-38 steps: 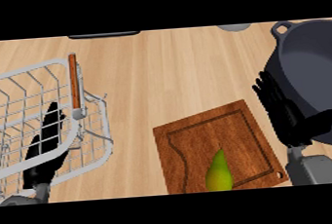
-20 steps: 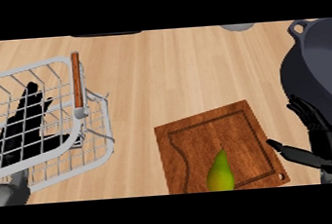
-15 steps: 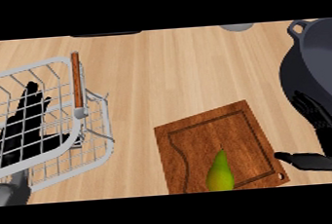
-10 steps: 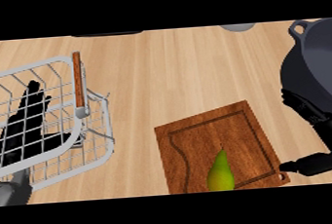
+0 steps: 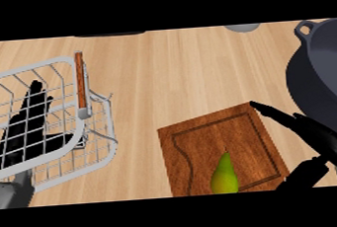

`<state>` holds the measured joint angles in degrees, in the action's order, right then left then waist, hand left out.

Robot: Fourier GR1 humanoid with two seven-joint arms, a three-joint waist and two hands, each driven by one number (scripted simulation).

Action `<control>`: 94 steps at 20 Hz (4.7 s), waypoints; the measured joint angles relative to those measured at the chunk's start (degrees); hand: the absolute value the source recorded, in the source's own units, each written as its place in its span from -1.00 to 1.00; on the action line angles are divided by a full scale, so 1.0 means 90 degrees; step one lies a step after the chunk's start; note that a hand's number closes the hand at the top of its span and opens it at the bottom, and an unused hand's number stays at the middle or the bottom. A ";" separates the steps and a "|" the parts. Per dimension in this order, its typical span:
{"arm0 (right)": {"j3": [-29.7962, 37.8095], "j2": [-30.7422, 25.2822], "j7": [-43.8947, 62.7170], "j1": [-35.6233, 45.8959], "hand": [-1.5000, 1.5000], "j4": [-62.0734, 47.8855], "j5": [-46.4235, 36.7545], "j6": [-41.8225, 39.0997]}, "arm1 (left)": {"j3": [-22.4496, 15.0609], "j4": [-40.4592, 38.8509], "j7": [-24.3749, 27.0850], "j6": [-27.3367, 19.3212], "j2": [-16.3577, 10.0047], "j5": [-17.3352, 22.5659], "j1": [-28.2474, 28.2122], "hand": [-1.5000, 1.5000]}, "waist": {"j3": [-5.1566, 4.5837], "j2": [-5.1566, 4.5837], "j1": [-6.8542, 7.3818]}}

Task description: Pick the pear from the cutting board and place it in the pot

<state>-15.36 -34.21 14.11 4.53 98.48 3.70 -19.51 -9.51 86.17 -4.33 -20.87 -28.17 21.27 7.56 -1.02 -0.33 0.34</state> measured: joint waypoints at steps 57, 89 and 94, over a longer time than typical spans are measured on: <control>-0.2028 0.0480 -0.1269 -0.0516 1.00 -0.0039 -0.3471 0.0343 | 0.0694 0.0022 -0.0196 0.0569 0.0522 -0.0601 -0.0170 0.00 | -0.0001 0.0104 -0.0172; 0.4319 -0.2723 -0.5645 -0.3056 1.00 -0.0082 0.1706 0.0452 | 0.0787 0.0176 -0.0398 0.0710 0.0586 -0.0676 -0.0166 0.00 | 0.0021 -0.0024 -0.0132; 0.4025 -0.2807 -0.5448 -0.2208 1.00 -0.1069 0.1728 0.0203 | 0.0730 0.0037 -0.0286 0.0795 0.0694 -0.0768 0.0031 0.00 | 0.0039 -0.0057 0.0048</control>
<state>20.87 -59.47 -34.93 -15.34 88.86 19.25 -17.69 -2.94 86.50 -6.91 -13.71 -21.92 14.36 7.84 -0.66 -0.84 0.77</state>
